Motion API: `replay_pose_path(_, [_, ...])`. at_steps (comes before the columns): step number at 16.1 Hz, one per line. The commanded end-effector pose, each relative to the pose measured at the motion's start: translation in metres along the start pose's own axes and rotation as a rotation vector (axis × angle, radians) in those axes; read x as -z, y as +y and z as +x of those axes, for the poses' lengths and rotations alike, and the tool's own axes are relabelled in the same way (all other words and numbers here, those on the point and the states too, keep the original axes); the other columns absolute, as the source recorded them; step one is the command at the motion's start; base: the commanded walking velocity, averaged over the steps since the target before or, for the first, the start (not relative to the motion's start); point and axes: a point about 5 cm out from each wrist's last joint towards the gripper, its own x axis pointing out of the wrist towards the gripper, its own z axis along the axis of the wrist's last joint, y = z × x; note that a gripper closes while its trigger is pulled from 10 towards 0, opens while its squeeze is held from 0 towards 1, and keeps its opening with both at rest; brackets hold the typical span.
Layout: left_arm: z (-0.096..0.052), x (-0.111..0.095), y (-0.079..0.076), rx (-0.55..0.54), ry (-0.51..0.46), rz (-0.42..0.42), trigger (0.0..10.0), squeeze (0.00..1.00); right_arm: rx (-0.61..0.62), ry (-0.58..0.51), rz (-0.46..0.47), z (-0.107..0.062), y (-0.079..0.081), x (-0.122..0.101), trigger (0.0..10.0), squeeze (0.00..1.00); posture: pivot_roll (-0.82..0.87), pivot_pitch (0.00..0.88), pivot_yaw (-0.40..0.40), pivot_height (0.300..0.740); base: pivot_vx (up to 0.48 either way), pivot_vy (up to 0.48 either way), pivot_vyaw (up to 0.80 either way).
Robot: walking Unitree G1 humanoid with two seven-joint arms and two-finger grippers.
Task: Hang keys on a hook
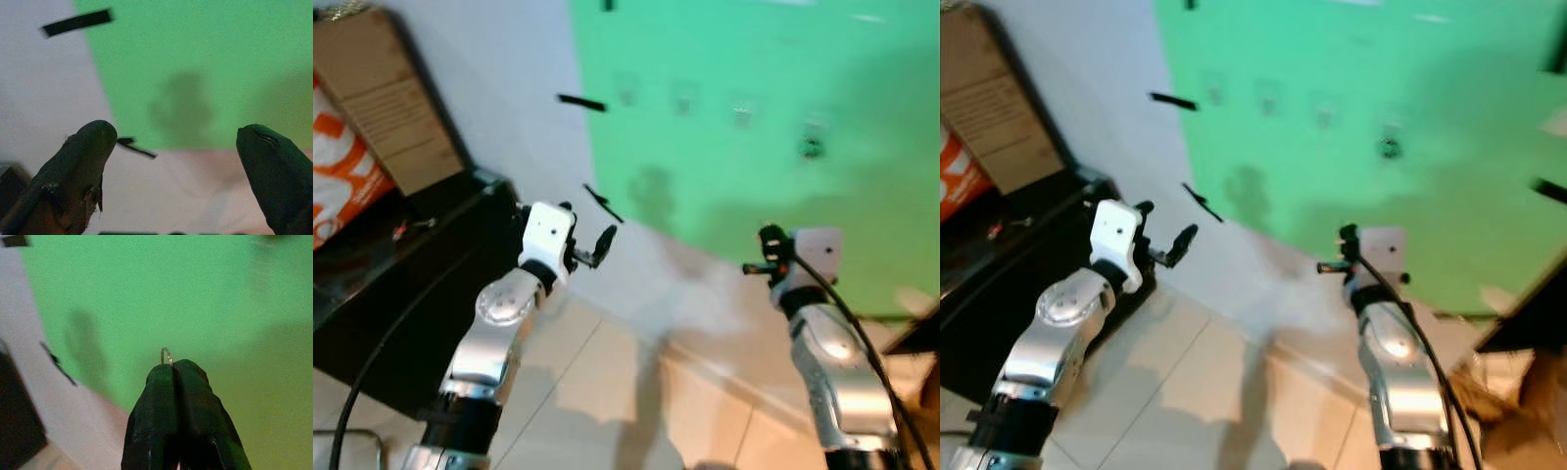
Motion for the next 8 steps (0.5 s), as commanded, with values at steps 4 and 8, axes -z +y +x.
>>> replay_pose_path(4, [0.0,-0.003,0.004,-0.018,-0.009,-0.006,10.0,0.08,-0.091,-0.038,-0.039,0.006,0.01,-0.012,10.0,0.0,-0.11,0.0,0.055,0.74,0.311,0.0,-0.76])
replay_pose_path(8, [0.0,-0.004,0.003,-0.013,-0.016,-0.005,10.0,0.07,-0.162,-0.064,-0.077,0.007,0.014,-0.02,10.0,0.0,-0.1,0.0,0.047,0.74,0.309,0.0,-0.4])
